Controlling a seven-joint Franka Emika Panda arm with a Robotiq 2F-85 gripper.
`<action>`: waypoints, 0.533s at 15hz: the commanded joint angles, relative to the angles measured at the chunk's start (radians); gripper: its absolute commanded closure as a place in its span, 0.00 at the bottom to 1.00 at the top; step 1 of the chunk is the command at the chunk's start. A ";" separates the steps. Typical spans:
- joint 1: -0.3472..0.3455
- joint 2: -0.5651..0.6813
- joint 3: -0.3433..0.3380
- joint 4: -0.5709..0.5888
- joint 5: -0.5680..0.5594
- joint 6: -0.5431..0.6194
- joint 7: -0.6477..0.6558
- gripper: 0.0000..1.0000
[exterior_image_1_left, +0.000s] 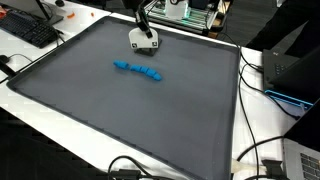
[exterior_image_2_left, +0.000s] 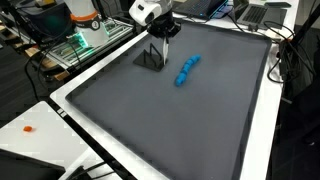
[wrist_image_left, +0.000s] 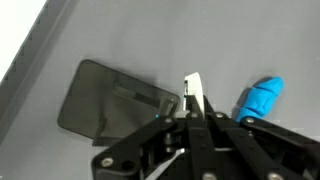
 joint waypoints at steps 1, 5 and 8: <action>-0.012 -0.034 -0.003 -0.074 0.070 0.064 -0.006 0.99; -0.018 -0.033 -0.003 -0.106 0.121 0.106 -0.008 0.99; -0.021 -0.033 -0.004 -0.122 0.164 0.126 -0.015 0.99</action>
